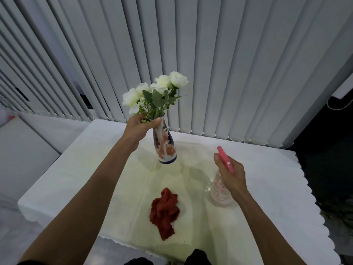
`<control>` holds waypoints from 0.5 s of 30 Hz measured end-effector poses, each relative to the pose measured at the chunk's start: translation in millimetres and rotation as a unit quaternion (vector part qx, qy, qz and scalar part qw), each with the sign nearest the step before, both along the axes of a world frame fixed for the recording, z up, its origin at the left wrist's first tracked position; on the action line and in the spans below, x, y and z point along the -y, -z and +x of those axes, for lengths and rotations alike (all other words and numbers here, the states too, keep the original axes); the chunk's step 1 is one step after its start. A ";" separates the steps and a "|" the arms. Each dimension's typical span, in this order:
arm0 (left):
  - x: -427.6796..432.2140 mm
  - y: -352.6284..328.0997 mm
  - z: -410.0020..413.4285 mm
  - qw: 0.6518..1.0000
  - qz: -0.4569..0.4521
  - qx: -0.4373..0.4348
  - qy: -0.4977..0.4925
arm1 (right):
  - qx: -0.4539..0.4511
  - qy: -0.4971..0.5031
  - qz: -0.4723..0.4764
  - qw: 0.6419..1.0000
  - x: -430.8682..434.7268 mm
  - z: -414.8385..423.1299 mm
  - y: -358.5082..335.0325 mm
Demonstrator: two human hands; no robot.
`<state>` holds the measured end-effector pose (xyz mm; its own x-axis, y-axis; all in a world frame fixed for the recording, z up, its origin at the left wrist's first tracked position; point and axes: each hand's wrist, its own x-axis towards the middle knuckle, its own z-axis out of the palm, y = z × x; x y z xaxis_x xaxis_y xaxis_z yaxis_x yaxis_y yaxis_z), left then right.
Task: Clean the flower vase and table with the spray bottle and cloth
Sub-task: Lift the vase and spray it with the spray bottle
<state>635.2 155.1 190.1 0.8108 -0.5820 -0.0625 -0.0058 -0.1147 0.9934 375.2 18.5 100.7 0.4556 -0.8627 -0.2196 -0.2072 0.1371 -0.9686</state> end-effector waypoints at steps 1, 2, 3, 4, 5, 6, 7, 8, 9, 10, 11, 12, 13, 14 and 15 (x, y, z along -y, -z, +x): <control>-0.8 1.0 0.5 1.000 0.000 0.002 -0.009 | 0.008 0.004 0.000 1.000 0.6 2.4 1.4; -1.5 2.1 1.2 1.000 0.002 0.003 -0.016 | 0.011 0.009 -0.001 1.000 0.4 4.4 3.3; -1.9 3.4 1.3 1.000 0.002 0.004 -0.022 | 0.011 0.016 0.000 1.000 -0.2 5.3 5.6; -2.3 4.8 1.1 1.000 0.002 0.004 -0.026 | 0.008 0.021 -0.003 1.000 -0.9 5.6 8.2; -2.5 6.3 0.3 1.000 0.000 0.003 -0.027 | 0.002 0.021 -0.012 1.000 -2.5 4.9 9.0; -2.9 8.1 -0.1 1.000 -0.002 0.001 -0.028 | -0.006 0.019 -0.022 1.000 -2.8 3.4 11.3; -3.5 9.8 -0.3 1.000 -0.004 -0.001 -0.029 | -0.015 0.017 -0.033 0.999 -2.9 1.1 14.7; -4.8 10.9 -0.7 0.999 -0.004 -0.003 -0.032 | -0.025 0.011 -0.047 0.999 -3.6 -2.5 18.6; -6.2 12.1 -0.6 0.999 -0.006 -0.006 -0.033 | -0.043 0.004 -0.066 0.997 -4.9 -7.1 22.7; -7.4 13.5 -0.4 0.999 -0.007 -0.008 -0.033 | -0.064 -0.006 -0.095 0.993 -6.6 -12.1 27.2; -8.4 15.3 -0.2 0.999 -0.008 -0.010 -0.032 | -0.088 -0.013 -0.125 0.988 -7.8 -16.9 32.2; -9.1 17.3 -0.5 0.999 -0.006 -0.011 -0.032 | -0.106 -0.019 -0.150 0.983 -8.8 -20.6 37.2; -9.7 19.3 -1.4 0.999 -0.004 -0.012 -0.031 | -0.121 -0.021 -0.164 0.979 -10.2 -23.8 41.3; -10.5 21.5 -2.1 0.999 -0.003 -0.015 -0.030 | -0.136 -0.021 -0.171 0.976 -12.7 -26.5 44.8; -11.7 24.0 -2.4 0.999 -0.003 -0.018 -0.030 | -0.156 -0.020 -0.172 0.972 -16.1 -28.6 47.3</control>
<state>632.8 166.9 166.0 0.8418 -0.5325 -0.0884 0.0363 -0.1077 0.9935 346.6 34.6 53.4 0.4478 -0.8925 -0.0537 -0.4970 -0.1985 -0.8447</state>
